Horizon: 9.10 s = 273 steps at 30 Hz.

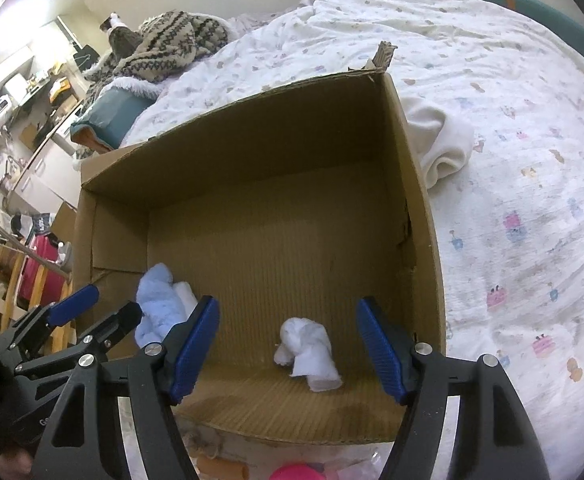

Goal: Organize soft objects
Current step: 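Open both tools to drop the scrunchie and cloth into the box, then lift both open tools out of the box back toward the items, then grasp the cream lace scrunchie with the left tool while the right tool grasps the clear bag, then carry the cream scrunchie and clear bag over the box with both tools, then open the left tool to drop the scrunchie while the right tool releases the bag, then withdraw both open tools from the box toward the remaining items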

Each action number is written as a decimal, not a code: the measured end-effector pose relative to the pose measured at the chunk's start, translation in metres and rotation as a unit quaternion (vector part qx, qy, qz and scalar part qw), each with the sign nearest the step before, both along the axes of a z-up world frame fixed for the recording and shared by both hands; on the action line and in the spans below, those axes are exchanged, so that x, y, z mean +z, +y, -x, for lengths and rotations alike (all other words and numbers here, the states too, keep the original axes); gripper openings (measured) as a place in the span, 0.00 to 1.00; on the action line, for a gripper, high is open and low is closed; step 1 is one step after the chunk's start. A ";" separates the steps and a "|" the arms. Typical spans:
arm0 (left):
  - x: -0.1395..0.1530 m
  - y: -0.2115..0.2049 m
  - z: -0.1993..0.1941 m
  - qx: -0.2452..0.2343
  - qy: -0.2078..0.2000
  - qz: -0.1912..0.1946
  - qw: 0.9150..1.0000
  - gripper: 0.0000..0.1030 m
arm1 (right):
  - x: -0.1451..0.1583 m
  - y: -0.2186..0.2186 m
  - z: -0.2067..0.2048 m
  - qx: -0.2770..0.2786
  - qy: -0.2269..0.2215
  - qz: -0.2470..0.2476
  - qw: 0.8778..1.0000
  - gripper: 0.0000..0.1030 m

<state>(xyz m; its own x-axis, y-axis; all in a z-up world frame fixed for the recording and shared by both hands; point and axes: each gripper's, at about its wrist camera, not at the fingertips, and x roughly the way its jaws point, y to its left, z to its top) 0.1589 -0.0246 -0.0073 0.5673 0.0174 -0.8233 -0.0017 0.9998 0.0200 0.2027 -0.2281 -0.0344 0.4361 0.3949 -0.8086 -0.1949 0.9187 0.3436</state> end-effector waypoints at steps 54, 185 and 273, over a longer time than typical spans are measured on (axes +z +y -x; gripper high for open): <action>0.019 0.014 0.121 0.031 0.010 0.032 0.999 0.66 | 0.030 -0.055 0.102 -0.057 -0.006 0.002 0.998 0.73; 0.055 0.019 0.014 0.032 -0.028 0.028 0.999 0.15 | 0.051 -0.045 0.019 -0.021 -0.048 -0.105 0.993 0.16; 0.024 -0.003 0.040 -0.003 -0.010 0.024 1.000 0.58 | 0.029 -0.050 0.027 -0.064 -0.027 -0.041 0.997 0.68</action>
<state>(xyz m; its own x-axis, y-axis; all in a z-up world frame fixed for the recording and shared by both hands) 0.1185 -0.0279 0.0169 0.5834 -0.0253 -0.8118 0.0049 0.9996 -0.0276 0.1754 -0.2784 -0.0053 0.5292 0.3967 -0.7501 -0.0977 0.9066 0.4106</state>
